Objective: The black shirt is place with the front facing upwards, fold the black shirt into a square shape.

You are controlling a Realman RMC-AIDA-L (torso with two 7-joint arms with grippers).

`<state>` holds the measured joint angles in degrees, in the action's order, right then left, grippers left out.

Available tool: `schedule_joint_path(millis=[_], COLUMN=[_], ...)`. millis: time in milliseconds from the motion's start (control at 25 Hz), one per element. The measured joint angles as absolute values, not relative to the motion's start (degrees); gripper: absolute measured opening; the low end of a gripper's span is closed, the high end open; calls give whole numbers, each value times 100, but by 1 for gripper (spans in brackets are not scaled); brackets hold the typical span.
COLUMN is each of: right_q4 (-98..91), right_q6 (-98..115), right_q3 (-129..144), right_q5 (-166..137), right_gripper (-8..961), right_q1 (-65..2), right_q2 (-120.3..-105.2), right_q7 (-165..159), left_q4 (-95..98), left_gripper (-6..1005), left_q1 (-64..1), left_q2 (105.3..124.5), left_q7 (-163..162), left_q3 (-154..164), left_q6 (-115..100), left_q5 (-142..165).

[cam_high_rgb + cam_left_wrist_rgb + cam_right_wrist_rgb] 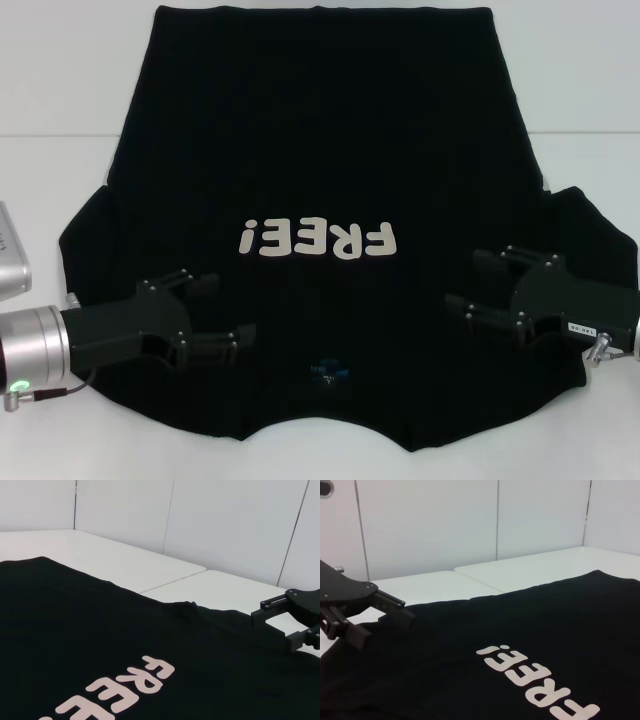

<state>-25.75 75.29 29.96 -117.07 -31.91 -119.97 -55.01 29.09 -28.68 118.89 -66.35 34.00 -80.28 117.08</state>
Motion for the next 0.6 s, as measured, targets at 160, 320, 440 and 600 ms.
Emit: schedule_joint_path(millis=[160, 320, 440, 600], right_q4=[-2575, -2575, -2575, -2575], right_q6=[7535, 7548, 7550, 7556], right_q3=[3012, 3006, 3005, 3012], right_q5=[-11707, -11707, -11707, -11707], right_gripper=[764, 763, 763, 763], right_q1=[-3191, -3191, -3191, -3191], right_q2=[-11997, -11997, -11996, -11997], right_q7=[-5502, -5502, -5502, -5507], left_q4=[2910, 2909, 2909, 2909], left_gripper=[949, 949, 948, 948], left_q1=[-2865, -2865, -2865, -2890], left_q2=[11886, 11880, 11868, 11785], left_q7=[-6636, -6636, -6654, -7310], left_q3=[3400, 3402, 3397, 3334], left_q6=[-8039, -8042, -8065, -8299], left_q5=[11706, 11706, 11704, 11688])
